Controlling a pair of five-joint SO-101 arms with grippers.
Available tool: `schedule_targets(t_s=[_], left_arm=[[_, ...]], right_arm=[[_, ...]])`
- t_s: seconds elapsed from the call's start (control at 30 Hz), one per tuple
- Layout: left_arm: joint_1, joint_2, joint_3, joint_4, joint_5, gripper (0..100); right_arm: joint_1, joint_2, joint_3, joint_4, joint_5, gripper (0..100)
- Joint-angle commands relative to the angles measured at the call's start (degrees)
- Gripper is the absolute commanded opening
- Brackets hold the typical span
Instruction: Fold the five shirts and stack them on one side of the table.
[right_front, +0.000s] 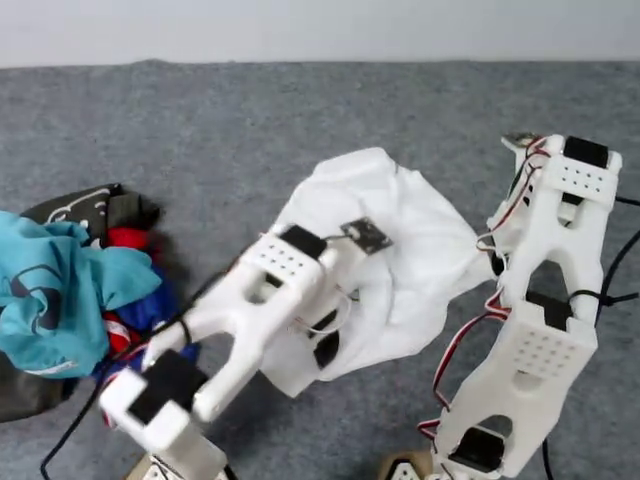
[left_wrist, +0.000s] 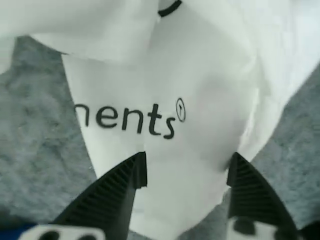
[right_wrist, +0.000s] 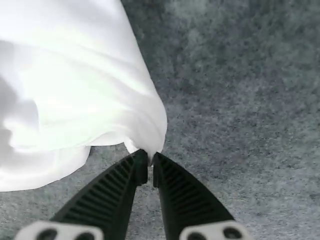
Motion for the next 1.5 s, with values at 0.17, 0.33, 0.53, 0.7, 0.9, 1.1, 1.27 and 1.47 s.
schedule_targets(t_s=[0.17,0.33,0.53,0.7,0.9,1.1,1.27,1.47], left_arm=[[-3.8,0.7,-9.0,-1.6,-0.2,1],[-14.3,-3.3,-16.6,1.2,-0.1,1],[-26.8,-5.1,-27.1,-1.8,-0.1,1],[-31.6,-5.1,-32.7,-10.6,-0.1,1],[-33.2,-1.4,-33.4,-19.3,-0.1,2],[-33.1,5.4,-33.5,-18.5,-3.7,3],[-33.1,3.2,-37.0,-12.6,-1.8,15],[-33.5,-1.2,-42.8,-3.4,-1.6,17]], right_arm=[[-0.3,-4.7,-0.4,2.2,0.1,0.9],[-0.4,-5.1,-0.4,2.3,0.4,0.9],[-1.2,-8.6,-0.4,2.3,0.4,0.9],[-2.0,-10.2,-0.4,2.3,0.4,0.9],[-3.2,-10.3,0.3,2.4,0.4,0.9],[-6.6,-10.8,4.2,2.3,0.1,0.9],[-10.3,-13.2,6.1,2.3,0.1,0.9],[-18.4,-18.4,9.4,2.4,0.2,12.0]])
